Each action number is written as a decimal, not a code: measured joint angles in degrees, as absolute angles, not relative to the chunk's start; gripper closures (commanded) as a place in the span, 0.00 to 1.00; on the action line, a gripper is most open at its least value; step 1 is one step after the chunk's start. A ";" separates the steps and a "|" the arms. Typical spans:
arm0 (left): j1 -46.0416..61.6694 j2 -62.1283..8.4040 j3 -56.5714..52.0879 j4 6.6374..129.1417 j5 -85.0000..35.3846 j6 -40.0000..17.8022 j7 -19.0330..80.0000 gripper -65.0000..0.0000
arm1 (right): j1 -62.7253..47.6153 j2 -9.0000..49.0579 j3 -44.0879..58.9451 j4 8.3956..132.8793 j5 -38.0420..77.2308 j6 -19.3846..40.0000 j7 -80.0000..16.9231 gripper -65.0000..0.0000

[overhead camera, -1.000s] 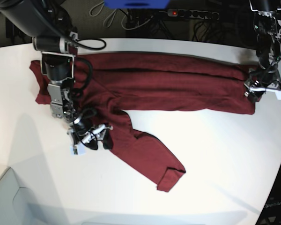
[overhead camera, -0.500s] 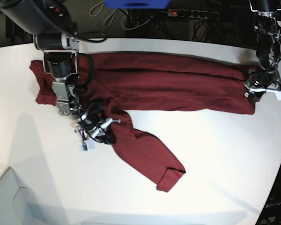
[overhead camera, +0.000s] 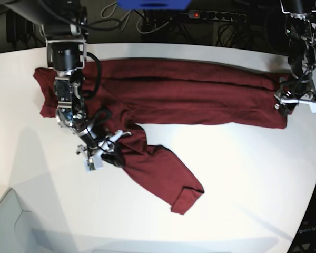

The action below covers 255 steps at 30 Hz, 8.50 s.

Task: Layout the t-shirt on the table in an organized manner, then fold the t-shirt properly
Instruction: 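Grasp the loose red sleeve with the right gripper, then lift the sleeve with the right gripper and fold it across the body, then grasp the sleeve cuff with the left gripper and pull it toward the shirt end, then lay the sleeve along the shirt with the left gripper and release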

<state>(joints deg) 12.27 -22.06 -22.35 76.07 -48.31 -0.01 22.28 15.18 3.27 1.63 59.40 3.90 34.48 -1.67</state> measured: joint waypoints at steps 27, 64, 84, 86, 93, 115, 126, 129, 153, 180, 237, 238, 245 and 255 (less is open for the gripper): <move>12.19 -22.06 -22.28 76.29 -48.31 0.16 22.28 0.49 | -14.59 -3.84 -16.71 91.11 3.42 35.07 -6.26 1.00; 15.00 -22.06 -22.41 83.50 -48.51 -0.01 22.33 0.20 | -18.15 -1.43 -20.34 87.72 3.62 34.87 -6.20 0.59; 14.06 -15.07 -14.90 102.59 -47.66 0.62 22.72 0.01 | -21.91 3.81 -17.21 95.48 3.81 35.07 -6.33 0.59; 11.35 -14.98 -9.06 102.26 -47.94 0.27 22.94 0.01 | -22.68 3.79 -14.63 97.41 3.77 35.03 -6.52 0.59; 1.21 -9.02 8.86 92.53 -38.92 0.91 22.57 0.01 | -24.58 3.79 -6.09 99.98 3.81 35.07 -6.63 0.59; -15.92 6.72 15.49 60.40 -20.78 0.64 22.09 0.02 | -25.71 3.97 -3.16 99.98 3.81 35.07 -6.68 0.59; -17.04 6.74 15.49 60.36 -12.93 0.58 22.26 0.40 | -24.49 3.97 -3.16 99.74 3.79 35.07 -6.72 0.59; -16.84 7.68 15.49 60.34 -8.60 0.75 22.50 0.45 | -24.10 3.97 -3.16 99.74 3.79 35.07 -6.70 0.58; -16.71 8.32 22.94 54.61 9.41 -0.01 20.88 0.27 | -24.12 4.78 -3.31 99.74 3.79 35.07 -6.85 0.58; -17.02 8.47 21.17 54.00 9.41 -0.12 21.65 0.98 | -24.01 4.75 -3.31 98.32 3.77 35.07 -6.87 0.58; 18.55 -16.10 -16.91 109.91 9.72 -15.11 31.07 1.00 | -20.32 4.86 -3.27 92.44 3.62 35.07 -6.70 0.58; 18.59 -15.99 -17.65 109.14 9.67 -15.68 31.11 1.00 | -20.27 4.86 -3.27 92.44 3.62 35.07 -6.68 0.58; 21.82 -16.40 -23.29 106.41 9.91 -15.44 30.65 1.00 | -20.10 4.89 -3.27 92.44 3.62 35.07 -6.68 0.58; 21.71 -16.36 -24.75 96.18 9.87 -15.49 30.20 1.00 | -19.35 4.89 -3.27 92.44 3.62 35.07 -6.66 0.58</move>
